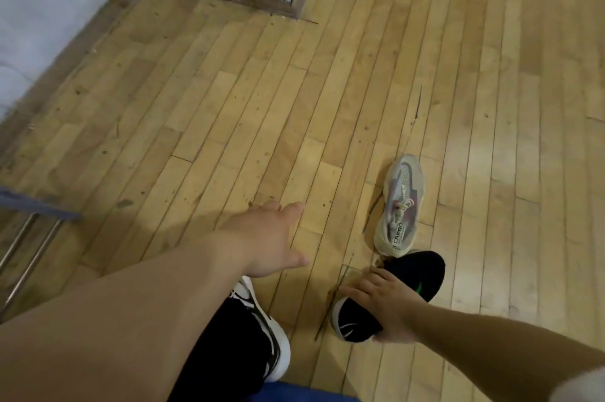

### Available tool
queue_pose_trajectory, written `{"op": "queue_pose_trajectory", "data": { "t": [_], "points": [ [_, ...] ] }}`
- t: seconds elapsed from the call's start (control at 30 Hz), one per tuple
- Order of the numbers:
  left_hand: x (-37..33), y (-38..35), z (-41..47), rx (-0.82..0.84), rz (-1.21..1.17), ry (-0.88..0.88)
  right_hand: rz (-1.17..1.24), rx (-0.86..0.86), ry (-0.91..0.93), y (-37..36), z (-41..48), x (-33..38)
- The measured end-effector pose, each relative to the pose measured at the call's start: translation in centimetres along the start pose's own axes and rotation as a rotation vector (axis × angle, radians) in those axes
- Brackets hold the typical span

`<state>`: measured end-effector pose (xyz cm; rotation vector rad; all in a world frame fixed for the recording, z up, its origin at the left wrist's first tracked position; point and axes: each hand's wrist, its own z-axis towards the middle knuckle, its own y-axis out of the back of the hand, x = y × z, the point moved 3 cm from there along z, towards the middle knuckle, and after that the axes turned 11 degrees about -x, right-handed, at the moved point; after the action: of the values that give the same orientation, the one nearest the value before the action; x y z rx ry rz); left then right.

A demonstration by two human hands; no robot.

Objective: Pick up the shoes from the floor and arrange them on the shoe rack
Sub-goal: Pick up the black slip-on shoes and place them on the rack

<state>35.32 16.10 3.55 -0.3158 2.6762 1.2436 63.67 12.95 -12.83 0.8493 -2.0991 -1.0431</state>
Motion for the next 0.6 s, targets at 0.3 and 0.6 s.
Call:
{"op": "queue_pose_trajectory", "data": {
  "t": [0.3,0.6],
  "points": [
    [-1.3,2.3,-1.6,-0.147,-0.254,-0.031,0.652,-0.553,-0.362,13.2,2.6,2.1],
    [1.5,15.4,-15.0,-0.668,-0.697,-0.073,0.651,-0.907,0.012,31.3,2.2,9.9]
  ]
}}
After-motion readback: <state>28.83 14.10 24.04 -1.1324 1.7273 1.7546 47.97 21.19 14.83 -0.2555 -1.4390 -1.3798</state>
